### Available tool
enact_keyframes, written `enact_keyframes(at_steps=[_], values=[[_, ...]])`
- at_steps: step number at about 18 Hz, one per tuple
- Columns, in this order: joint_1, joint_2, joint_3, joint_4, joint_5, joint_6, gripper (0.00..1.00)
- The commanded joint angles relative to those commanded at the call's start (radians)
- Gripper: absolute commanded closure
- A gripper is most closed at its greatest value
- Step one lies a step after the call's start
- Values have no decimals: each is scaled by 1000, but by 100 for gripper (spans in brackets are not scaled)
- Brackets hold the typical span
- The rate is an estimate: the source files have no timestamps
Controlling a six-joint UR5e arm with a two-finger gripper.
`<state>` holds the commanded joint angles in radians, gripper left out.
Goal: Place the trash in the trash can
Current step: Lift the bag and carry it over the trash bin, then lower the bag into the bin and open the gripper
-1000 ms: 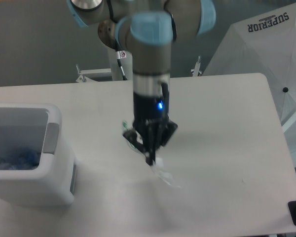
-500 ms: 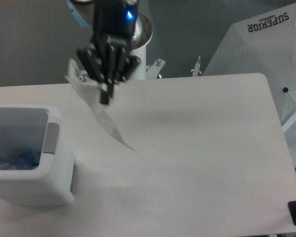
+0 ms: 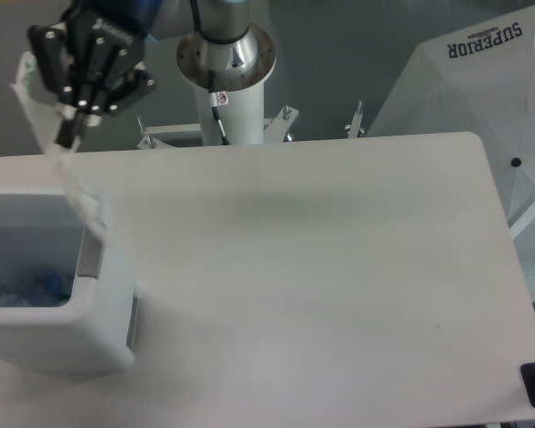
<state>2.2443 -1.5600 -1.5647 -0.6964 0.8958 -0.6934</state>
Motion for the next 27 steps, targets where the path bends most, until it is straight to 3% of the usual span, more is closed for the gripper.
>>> enact_keyframes(at_steps=[7,23,27], values=[[-60,-98,75,0,0,-2,91],[-86,-104,-37,0,18,17,91],[-86,-140,-52,2,84,57,83]])
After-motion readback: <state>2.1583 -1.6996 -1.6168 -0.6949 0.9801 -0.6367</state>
